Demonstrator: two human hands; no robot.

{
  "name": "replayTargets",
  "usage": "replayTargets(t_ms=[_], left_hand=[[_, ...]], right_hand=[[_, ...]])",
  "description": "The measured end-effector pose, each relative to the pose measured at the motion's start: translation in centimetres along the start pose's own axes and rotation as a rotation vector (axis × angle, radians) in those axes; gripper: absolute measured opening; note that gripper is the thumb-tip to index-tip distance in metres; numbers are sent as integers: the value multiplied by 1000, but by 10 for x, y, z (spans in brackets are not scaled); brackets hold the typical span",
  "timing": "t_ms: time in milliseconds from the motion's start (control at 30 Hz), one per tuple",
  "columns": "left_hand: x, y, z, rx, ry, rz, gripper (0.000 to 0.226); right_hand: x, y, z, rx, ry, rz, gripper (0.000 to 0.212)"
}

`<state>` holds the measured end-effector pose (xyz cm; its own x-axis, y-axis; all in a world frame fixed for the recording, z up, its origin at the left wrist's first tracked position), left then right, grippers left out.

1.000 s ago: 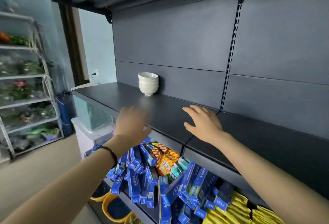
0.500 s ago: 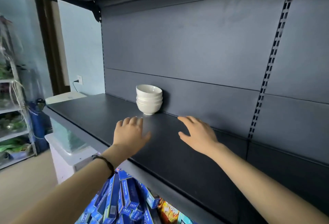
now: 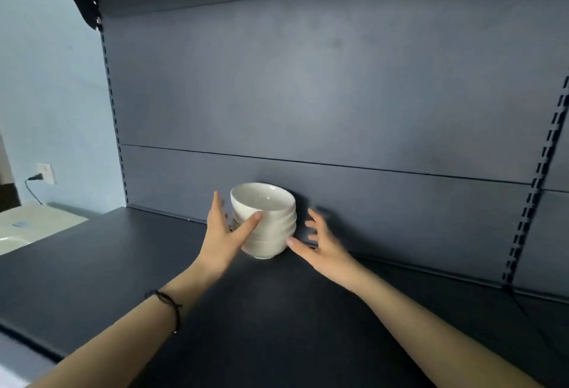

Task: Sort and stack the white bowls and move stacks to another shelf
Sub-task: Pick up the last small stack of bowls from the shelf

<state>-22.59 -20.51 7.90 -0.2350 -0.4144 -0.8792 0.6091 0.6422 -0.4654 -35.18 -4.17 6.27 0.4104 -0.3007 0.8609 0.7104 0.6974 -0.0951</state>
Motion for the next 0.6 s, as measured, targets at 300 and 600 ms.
replayTargets(t_ms=[300,600], left_hand=[[35,-30,-6,207,306,-127,84],[40,-34,-6,174,382,-145,88]], right_hand=[[12,-34,-45,16,-385,19,88],[22,-38,-70,-175,-555,40,96]])
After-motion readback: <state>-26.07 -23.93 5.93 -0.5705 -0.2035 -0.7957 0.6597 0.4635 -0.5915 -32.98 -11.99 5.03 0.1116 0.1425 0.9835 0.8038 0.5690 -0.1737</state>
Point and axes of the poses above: each hand's wrist, its own y-axis away from the middle knuckle, its own z-axis out of the back of the hand, x = y × z, the point moved 2 cm from there along -y, towards the middle knuckle, and after that the axes turned 7 degrees about -z, right-handed, at the moved point
